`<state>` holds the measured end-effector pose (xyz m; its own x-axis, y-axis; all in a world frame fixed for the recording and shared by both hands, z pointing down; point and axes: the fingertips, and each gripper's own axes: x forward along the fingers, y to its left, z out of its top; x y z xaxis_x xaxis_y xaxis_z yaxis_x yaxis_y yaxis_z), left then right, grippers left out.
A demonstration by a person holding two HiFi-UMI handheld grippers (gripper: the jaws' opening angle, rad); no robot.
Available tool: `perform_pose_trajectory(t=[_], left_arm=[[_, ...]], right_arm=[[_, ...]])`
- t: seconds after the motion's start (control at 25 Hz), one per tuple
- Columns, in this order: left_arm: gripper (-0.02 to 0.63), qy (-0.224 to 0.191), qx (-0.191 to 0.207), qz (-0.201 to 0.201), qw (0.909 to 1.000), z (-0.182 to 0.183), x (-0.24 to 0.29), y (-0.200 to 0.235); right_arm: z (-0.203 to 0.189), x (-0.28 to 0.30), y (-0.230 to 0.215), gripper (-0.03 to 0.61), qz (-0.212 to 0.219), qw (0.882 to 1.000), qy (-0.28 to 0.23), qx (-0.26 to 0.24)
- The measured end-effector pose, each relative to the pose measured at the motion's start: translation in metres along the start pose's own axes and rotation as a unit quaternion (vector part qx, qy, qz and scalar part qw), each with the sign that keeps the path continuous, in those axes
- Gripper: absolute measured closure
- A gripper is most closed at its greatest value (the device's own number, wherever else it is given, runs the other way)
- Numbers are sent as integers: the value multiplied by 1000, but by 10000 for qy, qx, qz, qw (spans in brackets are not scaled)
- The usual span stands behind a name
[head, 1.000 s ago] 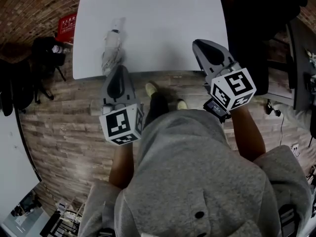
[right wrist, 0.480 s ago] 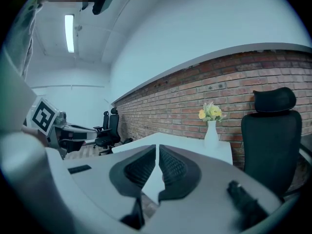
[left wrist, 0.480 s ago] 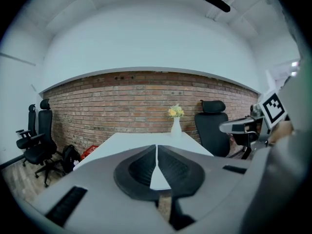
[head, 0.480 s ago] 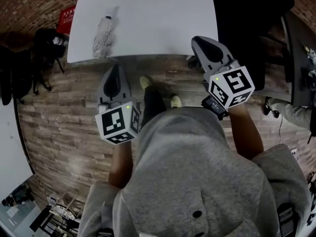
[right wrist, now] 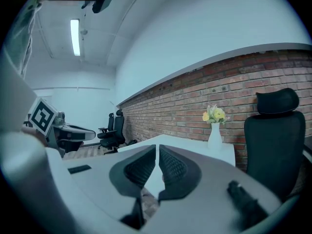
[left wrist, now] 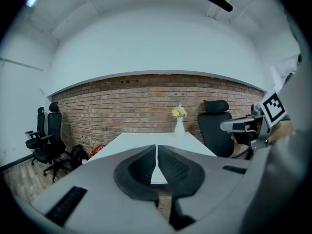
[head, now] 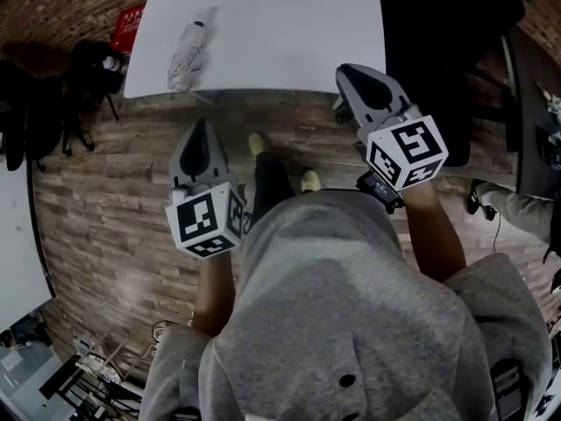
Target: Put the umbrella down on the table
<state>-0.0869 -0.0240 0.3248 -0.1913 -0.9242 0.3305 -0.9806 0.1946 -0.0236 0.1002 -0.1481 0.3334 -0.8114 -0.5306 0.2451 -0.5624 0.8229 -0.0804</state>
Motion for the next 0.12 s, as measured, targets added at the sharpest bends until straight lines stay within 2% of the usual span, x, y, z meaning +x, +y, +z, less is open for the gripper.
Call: perform_pose_trajectory(t=[0.12], left_arm=[[591,-15,34,31,10000,3,-2,1]], right_arm=[[2,-1,1,543,23,10000,-31,-4]])
